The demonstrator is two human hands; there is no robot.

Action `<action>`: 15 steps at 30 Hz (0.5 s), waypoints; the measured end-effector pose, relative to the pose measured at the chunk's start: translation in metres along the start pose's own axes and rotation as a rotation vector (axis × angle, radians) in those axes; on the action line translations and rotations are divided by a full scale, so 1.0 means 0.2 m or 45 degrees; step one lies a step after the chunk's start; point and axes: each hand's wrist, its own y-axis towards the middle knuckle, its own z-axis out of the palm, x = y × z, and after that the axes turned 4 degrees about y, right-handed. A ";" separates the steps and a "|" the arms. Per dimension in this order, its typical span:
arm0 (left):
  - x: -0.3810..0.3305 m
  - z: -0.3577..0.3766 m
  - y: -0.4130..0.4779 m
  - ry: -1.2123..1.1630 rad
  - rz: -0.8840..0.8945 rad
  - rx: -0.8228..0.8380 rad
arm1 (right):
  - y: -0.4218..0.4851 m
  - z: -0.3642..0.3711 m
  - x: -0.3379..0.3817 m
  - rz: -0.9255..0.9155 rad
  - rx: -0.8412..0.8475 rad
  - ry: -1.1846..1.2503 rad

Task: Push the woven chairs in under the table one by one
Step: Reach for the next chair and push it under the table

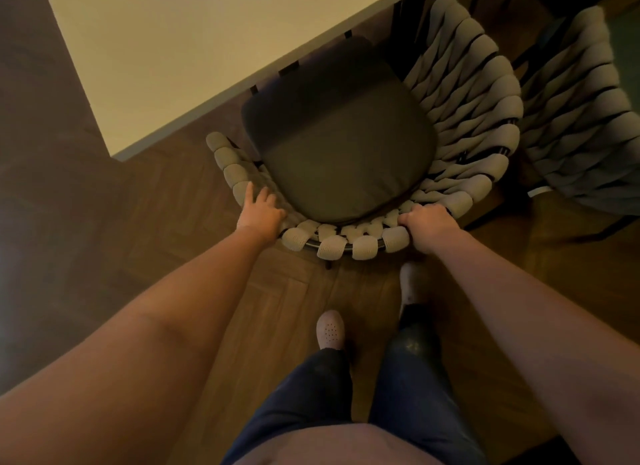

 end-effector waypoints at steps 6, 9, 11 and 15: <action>-0.10 0.02 -0.09 -0.586 -0.593 -0.064 | 0.03 -0.12 -0.16 -0.321 0.267 0.087; -0.19 0.00 -0.12 -0.967 -0.741 -0.132 | 0.07 -0.20 -0.28 -0.424 0.305 0.047; -0.23 -0.02 -0.14 -1.291 -0.851 -0.224 | 0.09 -0.24 -0.37 -0.419 0.325 0.045; -0.38 -0.11 -0.13 -1.994 -1.356 -0.377 | 0.15 -0.27 -0.56 -0.432 0.360 -0.153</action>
